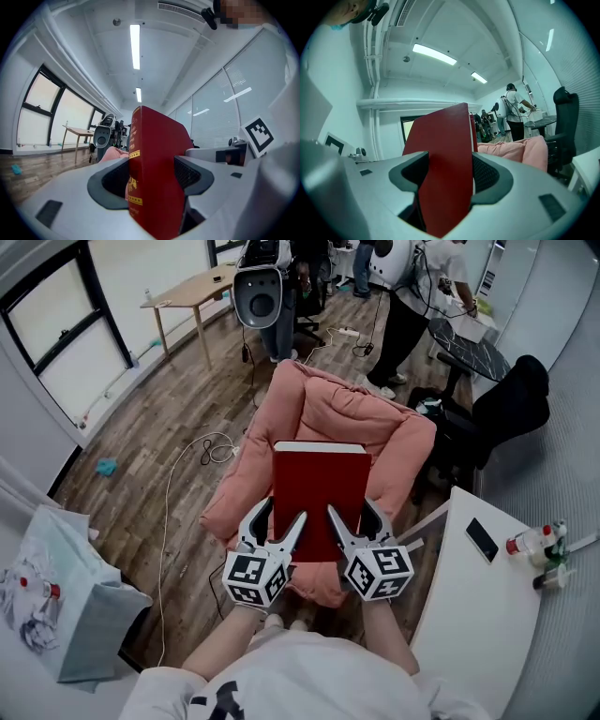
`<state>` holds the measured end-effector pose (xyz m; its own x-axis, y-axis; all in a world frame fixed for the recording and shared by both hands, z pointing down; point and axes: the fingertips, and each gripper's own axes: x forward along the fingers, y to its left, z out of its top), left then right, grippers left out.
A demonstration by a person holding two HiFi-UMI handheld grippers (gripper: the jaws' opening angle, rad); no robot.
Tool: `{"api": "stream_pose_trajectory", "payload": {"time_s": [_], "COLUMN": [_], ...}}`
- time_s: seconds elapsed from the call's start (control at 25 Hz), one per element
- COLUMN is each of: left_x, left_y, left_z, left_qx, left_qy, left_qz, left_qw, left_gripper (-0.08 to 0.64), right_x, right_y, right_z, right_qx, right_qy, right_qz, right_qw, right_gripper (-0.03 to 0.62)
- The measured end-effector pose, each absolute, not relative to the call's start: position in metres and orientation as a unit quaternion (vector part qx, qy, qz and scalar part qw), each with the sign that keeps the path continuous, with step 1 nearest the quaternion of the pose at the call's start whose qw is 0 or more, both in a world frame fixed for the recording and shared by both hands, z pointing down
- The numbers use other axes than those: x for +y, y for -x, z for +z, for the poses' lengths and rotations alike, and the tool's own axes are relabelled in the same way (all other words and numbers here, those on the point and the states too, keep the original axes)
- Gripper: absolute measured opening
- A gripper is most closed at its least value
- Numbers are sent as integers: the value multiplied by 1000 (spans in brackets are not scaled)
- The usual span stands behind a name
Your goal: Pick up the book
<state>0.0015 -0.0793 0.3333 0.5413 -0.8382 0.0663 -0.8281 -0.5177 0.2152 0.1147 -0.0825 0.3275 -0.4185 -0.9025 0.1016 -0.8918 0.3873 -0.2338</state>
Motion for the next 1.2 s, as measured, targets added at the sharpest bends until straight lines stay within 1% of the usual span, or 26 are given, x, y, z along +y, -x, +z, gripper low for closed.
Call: {"api": "stream_pose_trajectory", "payload": {"time_s": [0.76, 1.2], "left_x": [-34, 47], "left_y": [33, 56], "left_z": [331, 334], "left_qx": [-510, -519], "left_qy": [-852, -846], "left_qz": [-47, -51], "left_qw": [106, 112], "left_gripper": [288, 288], "right_x": [-43, 38], "right_y": [-82, -59], "right_z": [329, 335], "right_qx": [853, 856], "right_qy": [507, 499], "right_qz": [-124, -133], "right_qw": [22, 16], "right_gripper": [298, 298]}}
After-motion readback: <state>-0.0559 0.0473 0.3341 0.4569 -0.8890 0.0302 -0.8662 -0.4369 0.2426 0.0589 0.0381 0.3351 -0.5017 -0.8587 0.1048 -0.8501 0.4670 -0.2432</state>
